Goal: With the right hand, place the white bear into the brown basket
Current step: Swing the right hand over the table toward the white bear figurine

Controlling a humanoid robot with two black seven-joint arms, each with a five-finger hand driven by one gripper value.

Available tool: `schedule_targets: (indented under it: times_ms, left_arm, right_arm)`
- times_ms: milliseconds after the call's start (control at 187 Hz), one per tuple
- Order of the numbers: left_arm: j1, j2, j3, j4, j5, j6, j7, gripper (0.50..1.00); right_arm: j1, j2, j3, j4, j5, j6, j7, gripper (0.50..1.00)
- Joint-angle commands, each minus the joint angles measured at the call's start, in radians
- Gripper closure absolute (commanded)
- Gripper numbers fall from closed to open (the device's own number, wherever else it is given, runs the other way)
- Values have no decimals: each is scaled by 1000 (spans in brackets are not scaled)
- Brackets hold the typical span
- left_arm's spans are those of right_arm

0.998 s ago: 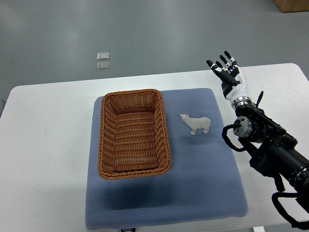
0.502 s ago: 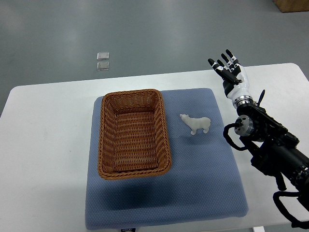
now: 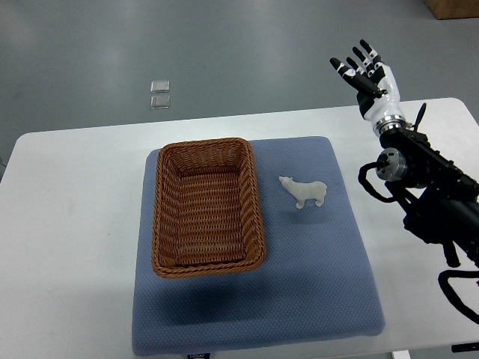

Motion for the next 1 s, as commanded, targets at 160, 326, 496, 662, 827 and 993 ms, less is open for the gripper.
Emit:
schedule_targets:
  times_ms: [160, 326, 496, 662, 827, 993]
  left_arm:
    - [0, 0, -2, 0, 0, 1, 0, 500]
    - [0, 0, -2, 0, 0, 0, 0, 500]
    - [0, 0, -2, 0, 0, 0, 0, 500]
    - [0, 0, -2, 0, 0, 0, 0, 500]
    - [0, 0, 0, 0, 0, 0, 0, 500]
    - [0, 0, 0, 0, 0, 0, 0, 500]
  right_arm:
    - [139, -209, -283, 172, -305, 43, -55, 581]
    - [214, -332, -468, 278, -434, 103, -67, 581]
    - [316, -417, -640, 389, -515, 198, -115, 581]
    - [445, -470, -820, 490, -663, 284, -132, 581]
    - [553, -490, -935, 564, -791, 413, -136, 583]
    - [578, -480, -947, 568, -894, 463, -136, 583]
